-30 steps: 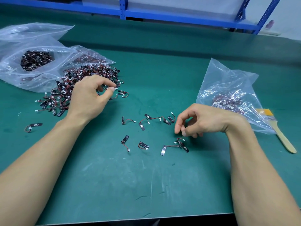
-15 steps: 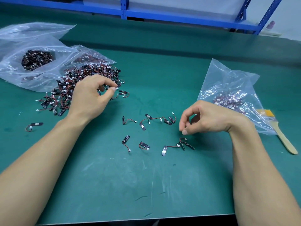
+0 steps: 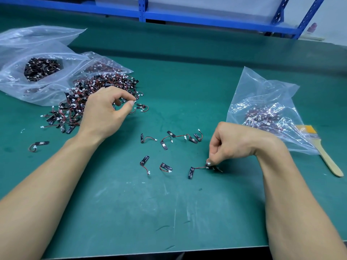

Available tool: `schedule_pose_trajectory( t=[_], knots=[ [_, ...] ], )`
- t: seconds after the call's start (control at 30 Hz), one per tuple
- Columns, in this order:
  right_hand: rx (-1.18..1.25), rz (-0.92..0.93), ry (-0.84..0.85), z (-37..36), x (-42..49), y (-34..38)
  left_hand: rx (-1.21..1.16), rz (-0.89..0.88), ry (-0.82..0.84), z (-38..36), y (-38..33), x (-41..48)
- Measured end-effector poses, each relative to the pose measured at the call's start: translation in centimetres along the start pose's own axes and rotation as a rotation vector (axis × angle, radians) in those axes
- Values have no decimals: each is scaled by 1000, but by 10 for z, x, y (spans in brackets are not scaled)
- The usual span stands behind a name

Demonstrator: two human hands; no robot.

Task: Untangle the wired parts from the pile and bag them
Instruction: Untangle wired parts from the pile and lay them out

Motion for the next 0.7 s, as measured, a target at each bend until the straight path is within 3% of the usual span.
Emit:
schedule_pose_trajectory(
  t=[0.3,0.5,0.7],
  knots=[
    [128,55,-34,4,-2,-10,7,-3,1,0,1,1],
    [396,182,-54,9,-8,-11,-141,-16,13,1,-14,0],
    [667,372,-190,10,-4,7,-254,-289,243,-14,-67,-18]
  ],
)
Point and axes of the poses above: each hand's wrist, its own x-axis towards the middle knuckle, its own z-axis out of the back of the hand, y = z × x, the point moved 2 cm from there along x, towards the middle knuckle, and after that the axes turned 4 degrees about -x, right-handed, at the moved point
